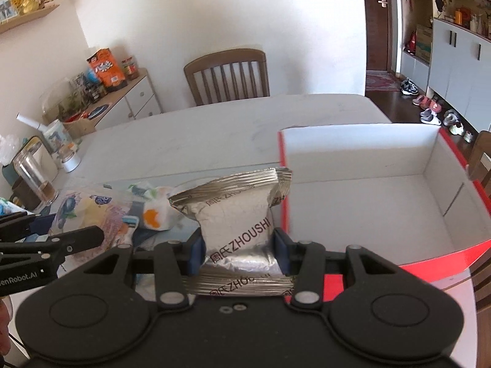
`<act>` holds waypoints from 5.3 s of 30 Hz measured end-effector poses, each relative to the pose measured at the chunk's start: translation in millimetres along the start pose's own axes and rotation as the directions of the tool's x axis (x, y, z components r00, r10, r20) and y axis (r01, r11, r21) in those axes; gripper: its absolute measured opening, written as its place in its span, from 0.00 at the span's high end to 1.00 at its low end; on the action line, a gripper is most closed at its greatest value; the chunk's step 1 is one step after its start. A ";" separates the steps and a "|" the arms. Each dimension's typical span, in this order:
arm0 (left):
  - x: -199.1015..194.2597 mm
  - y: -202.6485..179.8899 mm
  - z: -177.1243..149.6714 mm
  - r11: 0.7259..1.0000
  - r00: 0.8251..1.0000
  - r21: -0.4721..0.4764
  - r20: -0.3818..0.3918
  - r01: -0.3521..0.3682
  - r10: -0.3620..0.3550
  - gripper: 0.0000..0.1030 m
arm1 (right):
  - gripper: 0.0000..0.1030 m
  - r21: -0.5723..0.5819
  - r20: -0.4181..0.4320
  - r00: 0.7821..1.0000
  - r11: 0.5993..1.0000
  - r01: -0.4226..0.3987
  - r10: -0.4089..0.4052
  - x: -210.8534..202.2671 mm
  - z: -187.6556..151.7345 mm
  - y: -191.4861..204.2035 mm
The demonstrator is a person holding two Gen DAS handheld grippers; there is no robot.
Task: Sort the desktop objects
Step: 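Carry the foil bag and bun with both tools over the red shoebox, then open the right tool to drop the foil bag while the left tool releases the bun, then withdraw both tools from the box back toward the pile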
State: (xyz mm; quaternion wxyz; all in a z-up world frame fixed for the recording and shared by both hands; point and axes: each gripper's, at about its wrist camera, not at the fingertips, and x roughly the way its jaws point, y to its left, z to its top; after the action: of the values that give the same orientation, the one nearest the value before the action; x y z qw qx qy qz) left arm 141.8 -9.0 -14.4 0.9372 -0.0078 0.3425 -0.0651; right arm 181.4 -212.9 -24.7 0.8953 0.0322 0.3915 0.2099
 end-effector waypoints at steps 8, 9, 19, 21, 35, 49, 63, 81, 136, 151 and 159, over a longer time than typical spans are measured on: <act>32.4 -53.7 22.2 0.997 0.998 0.056 -0.010 0.060 -0.059 0.51 | 0.56 0.041 0.008 1.000 0.999 0.028 -0.028 -7.9 5.3 -47.1; 37.1 -60.2 25.2 0.996 0.998 0.063 -0.012 0.068 -0.068 0.51 | 0.56 0.038 0.006 1.000 0.999 0.022 -0.023 -8.7 5.9 -51.9; 68.6 -113.3 44.5 0.981 0.992 0.146 -0.032 0.128 -0.125 0.51 | 0.56 0.074 0.014 0.998 0.995 0.066 -0.067 -11.9 12.1 -97.9; 74.8 -121.6 47.7 0.977 0.990 0.160 -0.038 0.137 -0.133 0.51 | 0.56 0.078 0.014 0.997 0.994 0.073 -0.074 -11.7 14.0 -106.8; 124.2 -160.3 55.2 0.956 0.985 0.244 -0.100 0.165 -0.144 0.51 | 0.56 0.069 -0.015 0.990 0.988 0.141 -0.141 3.5 22.0 -150.8; 182.7 -193.2 54.7 0.927 0.954 0.308 -0.267 0.215 -0.133 0.51 | 0.56 0.008 -0.176 0.973 0.988 0.156 -0.152 50.4 24.9 -180.4; 222.7 -193.4 51.9 0.922 0.907 0.318 -0.414 0.220 -0.073 0.51 | 0.56 -0.109 -0.305 0.935 0.982 0.156 -0.182 97.3 13.2 -182.3; 235.0 -200.2 50.4 0.916 0.862 0.328 -0.506 0.231 -0.036 0.50 | 0.55 -0.155 -0.365 0.908 0.975 0.160 -0.207 110.5 9.8 -183.4; 106.7 -137.7 64.9 0.963 0.970 0.144 -0.123 0.227 -0.210 0.18 | 0.06 0.010 -0.047 0.999 1.000 -0.002 0.003 -24.1 48.2 -142.9; 50.6 -64.5 36.7 0.976 0.983 0.118 -0.031 0.182 -0.180 0.00 | 0.03 -0.001 -0.050 0.998 0.999 0.039 -0.039 -12.2 30.7 -74.8; 26.6 -17.2 9.5 0.985 0.989 0.091 -0.025 0.150 -0.148 0.00 | 0.03 -0.027 -0.072 0.997 0.999 0.018 -0.020 -3.5 19.6 -26.9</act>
State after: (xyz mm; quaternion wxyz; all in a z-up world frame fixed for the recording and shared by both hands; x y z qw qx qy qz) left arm 166.0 -29.7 -23.2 0.9259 0.0107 0.3461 -0.1509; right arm 202.7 -236.7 -14.7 0.8828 0.0093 0.4214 0.2076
